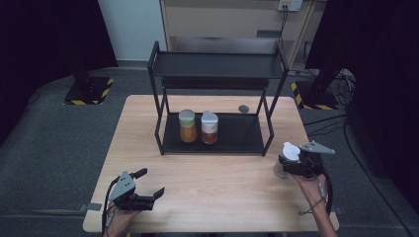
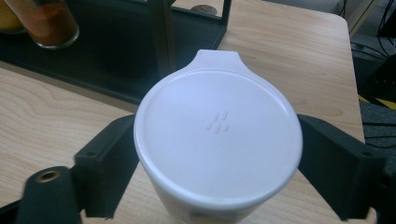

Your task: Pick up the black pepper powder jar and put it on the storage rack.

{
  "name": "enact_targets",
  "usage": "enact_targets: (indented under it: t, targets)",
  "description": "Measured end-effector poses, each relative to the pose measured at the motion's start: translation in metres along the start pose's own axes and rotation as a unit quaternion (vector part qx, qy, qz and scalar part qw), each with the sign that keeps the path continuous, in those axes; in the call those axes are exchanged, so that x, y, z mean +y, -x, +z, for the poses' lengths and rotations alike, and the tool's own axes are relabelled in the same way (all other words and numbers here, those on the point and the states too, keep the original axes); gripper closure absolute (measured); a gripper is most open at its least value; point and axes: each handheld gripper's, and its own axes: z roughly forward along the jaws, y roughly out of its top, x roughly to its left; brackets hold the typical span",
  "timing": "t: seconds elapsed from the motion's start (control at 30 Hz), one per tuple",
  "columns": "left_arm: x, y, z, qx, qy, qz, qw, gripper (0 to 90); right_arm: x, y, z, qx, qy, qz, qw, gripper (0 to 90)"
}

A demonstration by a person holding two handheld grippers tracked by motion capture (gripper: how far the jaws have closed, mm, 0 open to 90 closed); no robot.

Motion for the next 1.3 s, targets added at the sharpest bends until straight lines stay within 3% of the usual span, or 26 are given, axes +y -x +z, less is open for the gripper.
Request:
enact_targets:
  t: [0.13,0.6,0.9,1.3]
  targets:
    - [0.0,0.0,0.0,0.0,0.0,0.0,1.0,5.2,-0.004,0.0,-0.001,0.005,0.01,0.003,0.9999,30.8]
    - [0.0,0.0,0.0,0.0,0.0,-0.001,1.0,5.2,-0.005,0.003,-0.003,0.007,0.016,0.004,0.9998,31.5]
    - [0.0,0.0,0.0,0.0,-0.001,-0.001,1.0,5.2,0.005,0.008,-0.026,0.024,0.027,-0.01,0.9993,31.5]
    - [0.0,0.0,0.0,0.0,-0.001,-0.001,1.0,5.2,0.033,0.001,-0.057,0.063,0.027,-0.049,0.9964,31.4]
